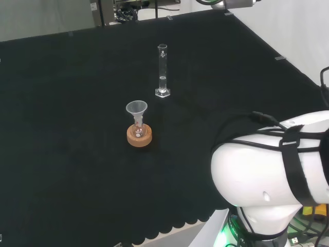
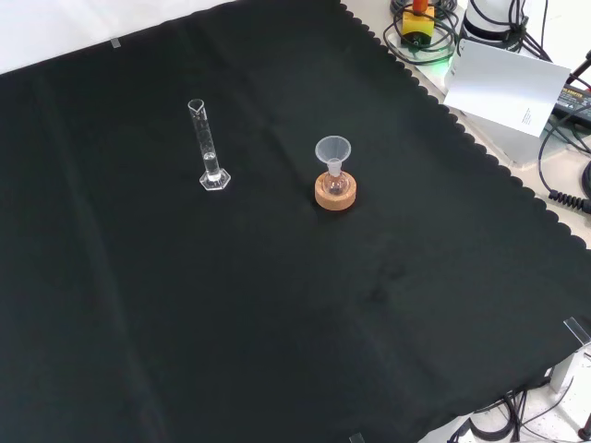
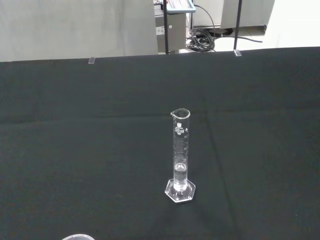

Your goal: Pick up the graduated cylinder.

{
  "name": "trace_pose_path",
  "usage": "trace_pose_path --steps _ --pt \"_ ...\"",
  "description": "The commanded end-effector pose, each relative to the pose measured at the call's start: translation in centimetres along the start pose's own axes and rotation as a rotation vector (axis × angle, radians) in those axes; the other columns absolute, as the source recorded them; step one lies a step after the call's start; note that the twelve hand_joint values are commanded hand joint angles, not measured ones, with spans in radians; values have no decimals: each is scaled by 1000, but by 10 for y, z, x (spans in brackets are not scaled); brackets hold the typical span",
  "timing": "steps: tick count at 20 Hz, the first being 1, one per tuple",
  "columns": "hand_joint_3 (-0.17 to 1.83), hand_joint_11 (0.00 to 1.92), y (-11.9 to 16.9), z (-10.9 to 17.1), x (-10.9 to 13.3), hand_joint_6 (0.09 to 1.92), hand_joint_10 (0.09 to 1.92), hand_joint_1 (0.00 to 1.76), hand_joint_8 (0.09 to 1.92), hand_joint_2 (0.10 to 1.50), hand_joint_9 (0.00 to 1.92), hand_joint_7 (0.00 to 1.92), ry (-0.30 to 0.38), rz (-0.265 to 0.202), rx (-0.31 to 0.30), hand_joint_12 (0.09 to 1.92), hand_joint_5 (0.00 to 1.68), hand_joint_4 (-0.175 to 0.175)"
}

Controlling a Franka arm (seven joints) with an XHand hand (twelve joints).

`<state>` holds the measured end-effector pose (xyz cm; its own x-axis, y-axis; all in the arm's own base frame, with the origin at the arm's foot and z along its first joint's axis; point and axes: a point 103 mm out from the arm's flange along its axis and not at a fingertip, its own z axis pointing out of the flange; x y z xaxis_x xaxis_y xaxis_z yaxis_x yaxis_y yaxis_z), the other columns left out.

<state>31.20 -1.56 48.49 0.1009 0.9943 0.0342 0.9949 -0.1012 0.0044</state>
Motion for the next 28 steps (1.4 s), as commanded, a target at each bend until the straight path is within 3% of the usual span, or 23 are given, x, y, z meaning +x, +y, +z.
trace_pose_path --steps 1,8,15,21,28 --pt "15 42 17 24 -7 87 87 135 498 1366 457 26 -13 45 37 1368 262 -24" --pt "6 57 53 64 -40 87 87 188 501 1346 466 40 22 72 38 1372 258 -28" --pt "-18 91 115 114 -62 87 105 306 517 1297 496 77 68 41 35 1376 272 -34" --pt "-59 77 169 158 -77 87 546 387 575 1274 333 105 143 5 44 1378 305 -43" --pt "-99 144 206 190 -87 87 638 485 603 1229 351 130 169 -16 59 1382 323 -40"
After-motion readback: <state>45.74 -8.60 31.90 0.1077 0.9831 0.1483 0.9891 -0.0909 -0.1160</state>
